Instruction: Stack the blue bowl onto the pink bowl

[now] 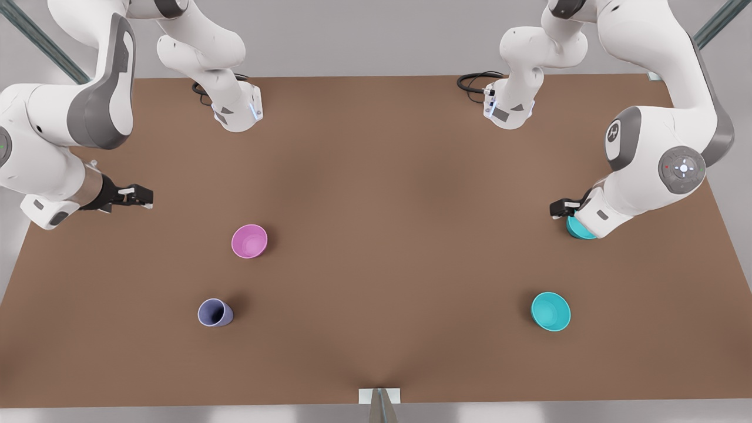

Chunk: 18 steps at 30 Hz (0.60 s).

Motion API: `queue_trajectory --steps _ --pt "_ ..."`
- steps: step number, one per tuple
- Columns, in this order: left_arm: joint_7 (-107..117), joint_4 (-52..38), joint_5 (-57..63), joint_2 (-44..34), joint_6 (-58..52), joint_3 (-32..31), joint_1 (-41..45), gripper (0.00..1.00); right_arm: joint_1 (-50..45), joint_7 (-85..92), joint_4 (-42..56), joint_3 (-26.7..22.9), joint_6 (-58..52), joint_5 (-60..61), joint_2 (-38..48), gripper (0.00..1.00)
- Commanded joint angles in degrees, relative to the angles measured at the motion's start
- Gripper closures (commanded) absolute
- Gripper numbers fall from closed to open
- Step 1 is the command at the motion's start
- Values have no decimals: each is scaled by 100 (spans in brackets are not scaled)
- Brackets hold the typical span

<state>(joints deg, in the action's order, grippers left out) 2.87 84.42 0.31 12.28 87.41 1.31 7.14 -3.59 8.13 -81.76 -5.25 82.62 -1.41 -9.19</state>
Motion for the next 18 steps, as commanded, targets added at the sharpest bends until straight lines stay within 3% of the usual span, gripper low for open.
queue_trajectory --steps 1,5,6,10,18 --pt "65 -5 4 -6 31 0 -2 0 8 250 2 -2 43 -8 5 0" --pt "65 -5 4 3 22 0 -2 0 8 418 29 -11 -9 0 -180 0" --pt "65 -5 4 3 31 0 -10 0 -19 330 -418 24 -62 62 -154 0" --pt "65 -5 13 3 31 0 -19 0 -27 -364 -3082 33 2705 272 207 0" --pt "56 -5 13 20 31 0 -19 0 16 -417 -3047 24 3954 1758 -1173 0"
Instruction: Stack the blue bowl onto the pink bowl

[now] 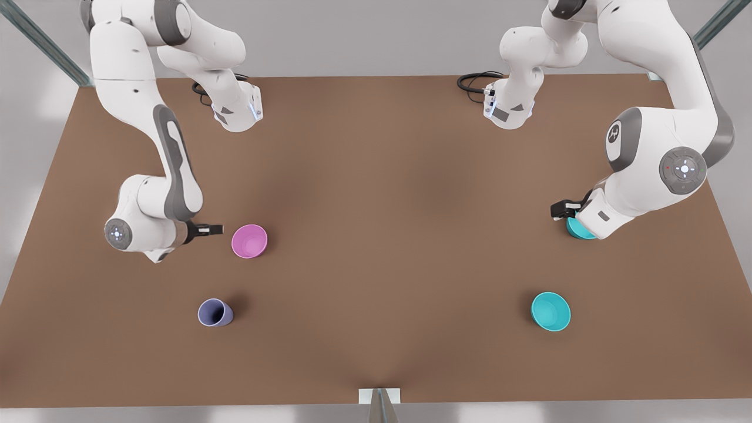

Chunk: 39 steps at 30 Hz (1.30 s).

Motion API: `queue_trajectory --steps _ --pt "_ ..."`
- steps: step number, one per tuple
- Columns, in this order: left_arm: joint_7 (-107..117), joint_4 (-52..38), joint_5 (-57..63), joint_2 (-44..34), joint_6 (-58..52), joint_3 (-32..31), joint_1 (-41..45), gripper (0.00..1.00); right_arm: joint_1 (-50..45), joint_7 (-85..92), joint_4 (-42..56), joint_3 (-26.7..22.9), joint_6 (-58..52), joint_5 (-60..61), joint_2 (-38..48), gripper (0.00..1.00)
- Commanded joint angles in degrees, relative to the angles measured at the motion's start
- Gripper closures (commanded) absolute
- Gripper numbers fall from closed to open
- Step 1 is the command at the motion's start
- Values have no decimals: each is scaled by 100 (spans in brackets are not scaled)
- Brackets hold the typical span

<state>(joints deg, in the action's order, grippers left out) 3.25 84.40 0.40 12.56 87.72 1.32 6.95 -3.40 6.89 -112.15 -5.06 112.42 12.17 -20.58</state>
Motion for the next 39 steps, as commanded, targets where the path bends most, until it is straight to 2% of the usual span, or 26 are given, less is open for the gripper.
queue_trajectory --steps 1,21,23,26,28,29,34,38,39 --pt "18 -3 4 10 0 0 0 0 -2 -293 70 5 1071 409 -139 0" --pt "18 -11 31 80 0 18 -35 0 -354 -249 -149 31 1458 506 -1001 0" --pt "18 -11 31 80 0 18 -44 0 -354 -205 -245 31 1607 506 -1010 9" --pt "18 -11 31 80 0 18 -44 0 -363 -205 -246 75 1643 497 -1010 61" --pt "18 -11 31 80 0 18 -44 0 -363 -214 -219 119 1634 506 -1001 76" --pt "18 -11 31 80 0 18 -44 0 -363 -275 -184 154 1599 506 -992 78" --pt "18 -11 22 80 0 18 -44 0 -468 -451 -79 251 1537 690 -957 79" --pt "18 -11 31 98 0 18 -53 0 -547 -732 562 559 1221 1463 -1010 79" --pt "18 -11 31 98 0 18 -53 0 -723 -986 1019 682 1221 1675 -1176 79"
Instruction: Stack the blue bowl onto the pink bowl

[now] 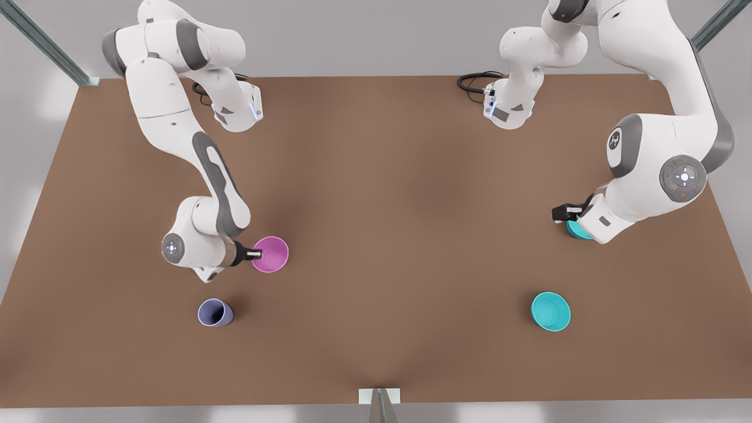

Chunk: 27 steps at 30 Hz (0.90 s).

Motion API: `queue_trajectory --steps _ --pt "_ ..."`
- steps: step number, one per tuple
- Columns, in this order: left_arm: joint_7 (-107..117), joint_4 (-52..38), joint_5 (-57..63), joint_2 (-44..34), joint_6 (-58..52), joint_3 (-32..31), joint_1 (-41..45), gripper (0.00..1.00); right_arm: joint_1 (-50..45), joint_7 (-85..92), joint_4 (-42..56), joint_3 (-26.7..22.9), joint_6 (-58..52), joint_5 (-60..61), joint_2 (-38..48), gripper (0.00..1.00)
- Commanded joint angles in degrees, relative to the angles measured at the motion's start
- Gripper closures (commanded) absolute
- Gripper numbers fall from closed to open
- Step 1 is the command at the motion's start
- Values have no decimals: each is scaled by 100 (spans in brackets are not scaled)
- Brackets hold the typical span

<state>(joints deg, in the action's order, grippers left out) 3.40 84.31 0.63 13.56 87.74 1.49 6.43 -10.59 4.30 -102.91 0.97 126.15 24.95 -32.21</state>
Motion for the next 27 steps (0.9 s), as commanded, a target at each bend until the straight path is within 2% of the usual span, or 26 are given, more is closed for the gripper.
queue_trajectory --steps 1,4,5,8,10,12,13,18,21,22,24,26,27 --pt "3 -3 7 -3 -3 0 -1 0 -417 -1501 754 79 -152 396 -268 79" --pt "3 -3 16 -3 -3 0 -1 0 -1428 -3760 2977 62 -82 308 -1594 79" --pt "3 -3 16 -3 -3 0 -1 0 -1595 -4138 3364 62 -64 308 -1902 79" --pt "3 -3 16 -3 -3 0 -1 0 -2298 -4860 3497 44 1298 308 -2553 79" --pt "3 -3 7 -3 -3 0 -1 0 -2378 -4860 3857 27 1369 300 -2914 79" --pt "3 -3 -2 -3 -3 0 -1 0 -2369 -4860 3875 27 1369 300 -2923 79" --pt "3 -3 -2 -3 -3 9 -1 0 -2369 -4860 3954 27 1369 308 -2923 0" --pt "21 -3 7 32 -3 9 -1 0 -2308 -4860 3981 9 1263 308 -2739 0" --pt "47 -3 7 313 138 9 -36 0 -1614 -4729 3989 26 165 115 -2185 0" --pt "12 -29 33 480 252 61 -63 0 -1298 -4177 3989 35 -343 106 -2062 0" --pt "-154 -47 25 937 929 88 -545 0 -533 -2997 3857 0 -2110 -332 -1736 0" --pt "-1856 137 -11 1140 1481 88 -1519 0 125 -2033 3937 -9 -3541 -876 -1403 0" --pt "-2861 524 -37 1131 1974 105 -2013 0 531 -1196 4015 -9 -4572 -1738 -1042 0"
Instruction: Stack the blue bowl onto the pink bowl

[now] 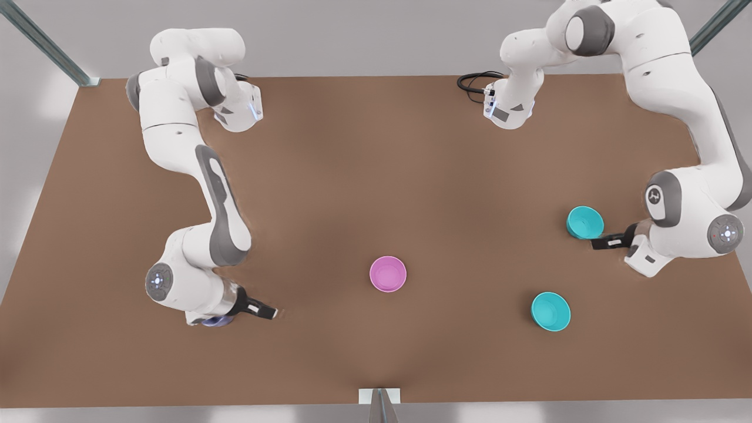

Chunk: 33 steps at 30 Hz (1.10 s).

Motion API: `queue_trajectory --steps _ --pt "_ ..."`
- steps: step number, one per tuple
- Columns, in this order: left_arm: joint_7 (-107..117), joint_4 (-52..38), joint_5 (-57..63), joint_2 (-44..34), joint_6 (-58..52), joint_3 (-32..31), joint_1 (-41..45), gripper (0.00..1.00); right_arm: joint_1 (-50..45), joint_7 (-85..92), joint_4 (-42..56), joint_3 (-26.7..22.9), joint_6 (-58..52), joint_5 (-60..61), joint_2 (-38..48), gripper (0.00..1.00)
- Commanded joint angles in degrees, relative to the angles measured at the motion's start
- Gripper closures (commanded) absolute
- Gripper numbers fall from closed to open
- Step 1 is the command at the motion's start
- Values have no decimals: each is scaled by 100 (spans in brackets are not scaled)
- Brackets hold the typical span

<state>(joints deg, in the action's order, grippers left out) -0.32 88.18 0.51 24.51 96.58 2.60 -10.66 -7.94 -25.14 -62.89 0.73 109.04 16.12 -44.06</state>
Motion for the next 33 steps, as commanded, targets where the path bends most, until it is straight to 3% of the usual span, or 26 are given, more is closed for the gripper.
queue_trajectory --steps 1,4,6,7,14,17,25,26,27,30,32,33 --pt "-2745 270 -33 36 1293 73 -393 0 284 2372 110 -20 -3309 -1593 494 0" --pt "-4027 1060 -367 -52 1697 724 -402 0 196 2716 -179 -11 -3890 -1428 2348 0" --pt "-5065 1667 -534 -61 2488 1084 -498 0 169 2699 -1883 -107 -2863 -1366 3596 0" --pt "-5188 1895 -727 -43 2699 1084 -534 0 170 2707 -2314 -169 -2458 -1357 3825 0" --pt "-5821 2722 -824 19 2814 1084 -525 0 47 2672 -2166 -336 -2449 -1410 3395 0" --pt "-5813 2766 -1229 159 2823 1076 -463 0 345 2751 -1656 -354 -2431 -1445 2965 0" --pt "-5813 2766 -1668 440 2823 1058 -411 1 381 2936 -1665 -345 -2475 -1401 2965 0" --pt "-5804 2766 -1677 440 2823 1058 -411 4 381 2936 -1665 -345 -2475 -1401 2965 0" --pt "-5804 2766 -1677 441 2823 1058 -411 26 372 2927 -1665 -345 -2475 -1401 2965 0" --pt "-5786 2766 -1817 440 2797 1058 -411 69 372 2927 -1665 -336 -2475 -1410 2938 0" --pt "-5795 2766 -1817 440 2788 1058 -411 78 372 2927 -1665 -336 -2475 -1401 2921 0" --pt "-5795 2757 -1817 440 2788 1058 -410 79 372 2927 -1665 -336 -2475 -1401 2921 0"
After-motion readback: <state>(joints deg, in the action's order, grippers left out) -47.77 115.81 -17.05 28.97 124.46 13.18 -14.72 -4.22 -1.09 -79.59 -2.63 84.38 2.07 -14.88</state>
